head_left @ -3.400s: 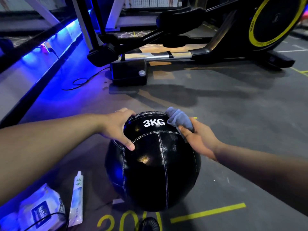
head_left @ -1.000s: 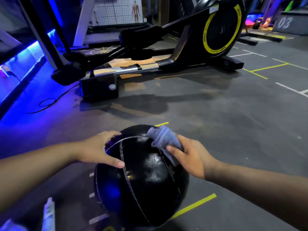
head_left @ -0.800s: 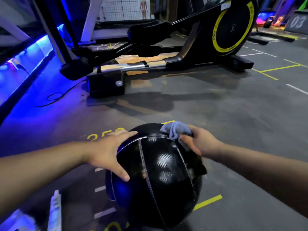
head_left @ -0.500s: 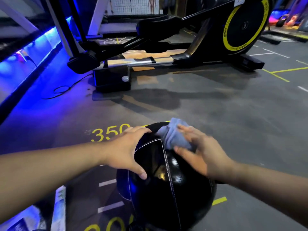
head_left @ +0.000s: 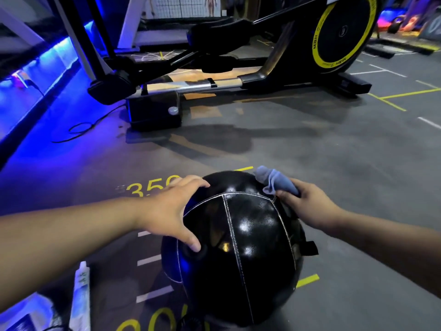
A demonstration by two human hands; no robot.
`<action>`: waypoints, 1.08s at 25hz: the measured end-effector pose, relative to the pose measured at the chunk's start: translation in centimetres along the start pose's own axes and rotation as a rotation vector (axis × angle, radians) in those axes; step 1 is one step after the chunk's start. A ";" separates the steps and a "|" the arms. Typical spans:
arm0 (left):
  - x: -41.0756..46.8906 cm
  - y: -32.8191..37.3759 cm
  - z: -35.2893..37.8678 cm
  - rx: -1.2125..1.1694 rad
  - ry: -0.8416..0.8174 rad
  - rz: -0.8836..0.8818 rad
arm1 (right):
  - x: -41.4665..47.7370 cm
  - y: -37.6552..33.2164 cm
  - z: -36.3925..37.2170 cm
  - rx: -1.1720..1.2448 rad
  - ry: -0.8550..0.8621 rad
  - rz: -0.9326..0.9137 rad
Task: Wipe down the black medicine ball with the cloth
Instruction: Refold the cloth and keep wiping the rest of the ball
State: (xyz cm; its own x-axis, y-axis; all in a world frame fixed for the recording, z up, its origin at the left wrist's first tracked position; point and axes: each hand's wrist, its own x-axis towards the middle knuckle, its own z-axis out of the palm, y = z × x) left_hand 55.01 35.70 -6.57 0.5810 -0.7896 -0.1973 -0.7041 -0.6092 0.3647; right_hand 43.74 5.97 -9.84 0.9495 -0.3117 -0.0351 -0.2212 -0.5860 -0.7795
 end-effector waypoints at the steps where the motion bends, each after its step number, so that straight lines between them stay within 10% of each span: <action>1: 0.1 0.0 0.1 0.000 0.001 0.000 | -0.4 0.1 0.3 -0.001 0.016 0.010; 7: 0.6 -3.5 -1.0 -0.038 -0.086 -0.061 | -5.8 -2.5 4.6 -0.750 -0.014 -0.946; 16: 1.4 -2.4 -3.0 -0.165 -0.126 -0.120 | -8.6 -2.8 7.1 -1.077 -0.164 -1.266; 22: 3.2 -2.4 -1.0 0.095 -0.057 -0.183 | -6.3 -3.8 6.4 -1.054 -0.084 -1.164; 27: 2.1 -3.2 -2.0 0.022 -0.151 -0.157 | -1.2 -3.3 2.0 -0.532 -0.089 -0.331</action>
State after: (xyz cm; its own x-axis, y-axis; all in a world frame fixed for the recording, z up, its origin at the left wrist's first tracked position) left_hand 59.30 36.19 -6.32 0.6178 -0.6858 -0.3847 -0.6194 -0.7258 0.2992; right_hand 43.74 9.82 -8.48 0.9964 -0.0002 0.0849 0.0289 -0.9395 -0.3414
